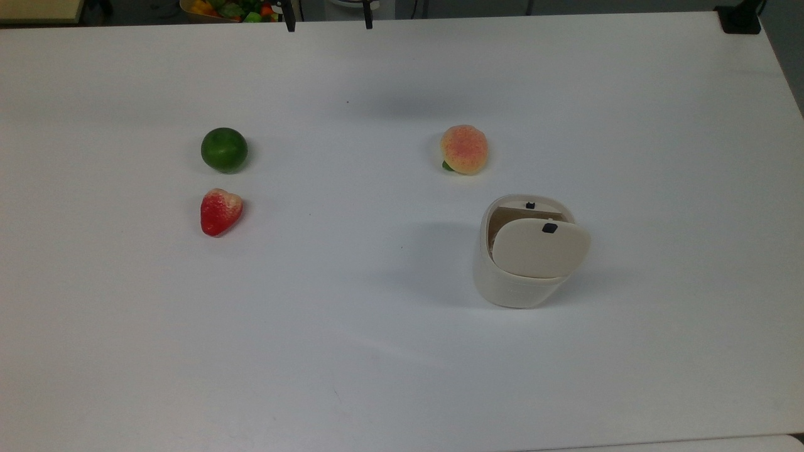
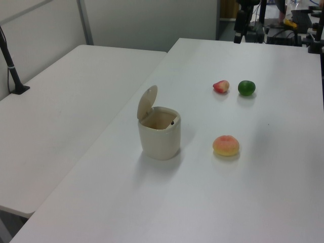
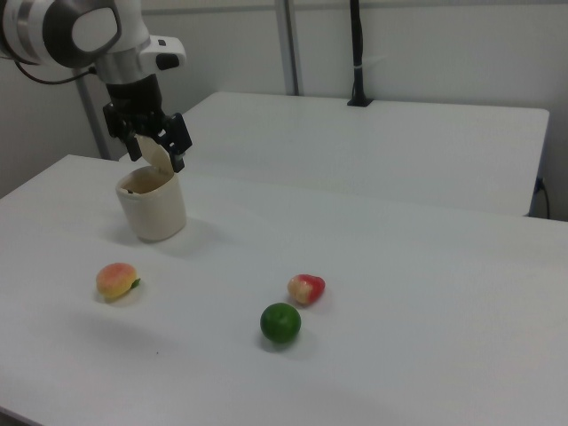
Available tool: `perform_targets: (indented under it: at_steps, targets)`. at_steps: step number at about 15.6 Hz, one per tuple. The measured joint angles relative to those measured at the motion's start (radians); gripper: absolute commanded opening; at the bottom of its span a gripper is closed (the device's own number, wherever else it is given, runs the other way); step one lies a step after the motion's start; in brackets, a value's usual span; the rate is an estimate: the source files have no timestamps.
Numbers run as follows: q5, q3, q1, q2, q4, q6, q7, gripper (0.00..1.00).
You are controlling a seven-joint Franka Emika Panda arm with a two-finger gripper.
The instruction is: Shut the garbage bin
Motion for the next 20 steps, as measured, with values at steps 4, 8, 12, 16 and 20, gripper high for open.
perform_targets:
  at_steps: [4,8,12,16,20]
  targets:
    - [0.0,0.0,0.003,0.0,-0.001,0.0,0.0,1.0]
    - [0.0,0.0,0.003,0.0,-0.001,0.0,-0.001,0.97]
    - [0.0,0.005,0.004,0.0,-0.001,0.0,-0.004,0.25]
    - [0.018,0.011,0.004,0.0,-0.001,0.006,-0.004,0.0]
    - [0.047,0.012,0.005,0.004,-0.001,0.029,-0.004,0.0]
